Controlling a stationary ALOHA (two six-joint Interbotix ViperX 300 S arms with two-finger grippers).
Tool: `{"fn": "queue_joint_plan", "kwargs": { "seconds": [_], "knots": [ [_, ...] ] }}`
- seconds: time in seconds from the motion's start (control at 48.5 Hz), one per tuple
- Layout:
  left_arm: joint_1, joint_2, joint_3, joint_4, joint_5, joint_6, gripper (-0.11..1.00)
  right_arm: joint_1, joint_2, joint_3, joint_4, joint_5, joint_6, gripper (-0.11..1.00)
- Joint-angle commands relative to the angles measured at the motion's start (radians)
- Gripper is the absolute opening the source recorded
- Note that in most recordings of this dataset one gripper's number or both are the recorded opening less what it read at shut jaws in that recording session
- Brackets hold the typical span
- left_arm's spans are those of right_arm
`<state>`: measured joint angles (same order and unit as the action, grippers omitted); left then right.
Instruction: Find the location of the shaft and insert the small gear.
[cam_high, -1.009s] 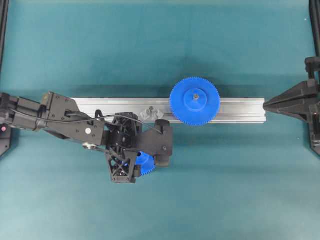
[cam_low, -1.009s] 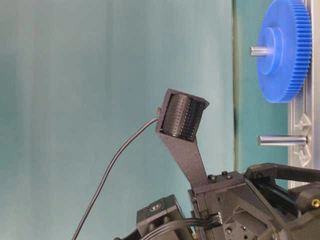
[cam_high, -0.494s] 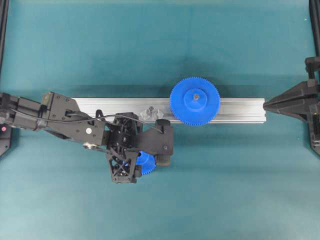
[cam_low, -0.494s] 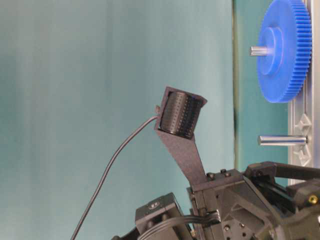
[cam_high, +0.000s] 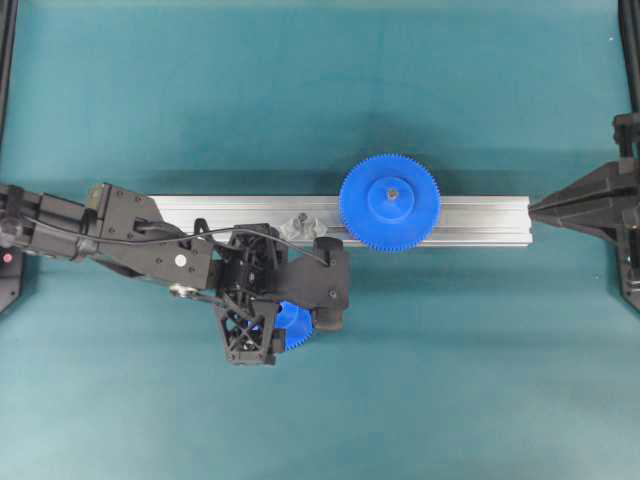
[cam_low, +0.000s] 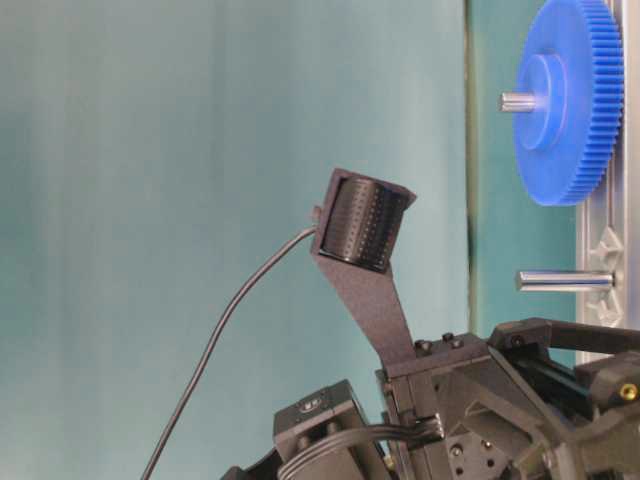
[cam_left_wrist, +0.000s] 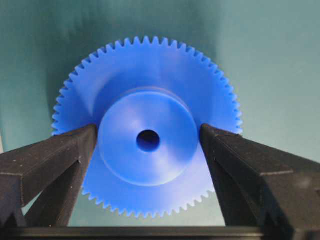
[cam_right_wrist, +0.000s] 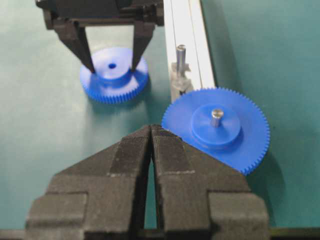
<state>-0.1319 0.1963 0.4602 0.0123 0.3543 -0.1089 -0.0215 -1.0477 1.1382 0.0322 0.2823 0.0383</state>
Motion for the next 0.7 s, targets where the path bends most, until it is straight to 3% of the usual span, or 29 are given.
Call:
{"fn": "queue_joint_plan", "kwargs": {
  "seconds": [0.0,0.247,0.433,0.68],
  "knots": [
    [0.002,-0.005,-0.012,0.002,-0.002,-0.002,0.91,0.000,0.005,-0.008,0.002,-0.009,0.008,0.08],
    [0.002,0.000,-0.015,0.002,0.000,-0.002,0.87,0.000,0.005,-0.006,0.002,-0.009,0.008,0.08],
    [0.002,-0.005,-0.017,0.002,0.020,0.006,0.65,0.000,0.003,-0.008,0.002,-0.009,0.008,0.08],
    [0.000,-0.054,-0.035,0.002,0.071,0.014,0.65,0.000,-0.011,0.002,0.002,-0.009,0.008,0.08]
  ]
}}
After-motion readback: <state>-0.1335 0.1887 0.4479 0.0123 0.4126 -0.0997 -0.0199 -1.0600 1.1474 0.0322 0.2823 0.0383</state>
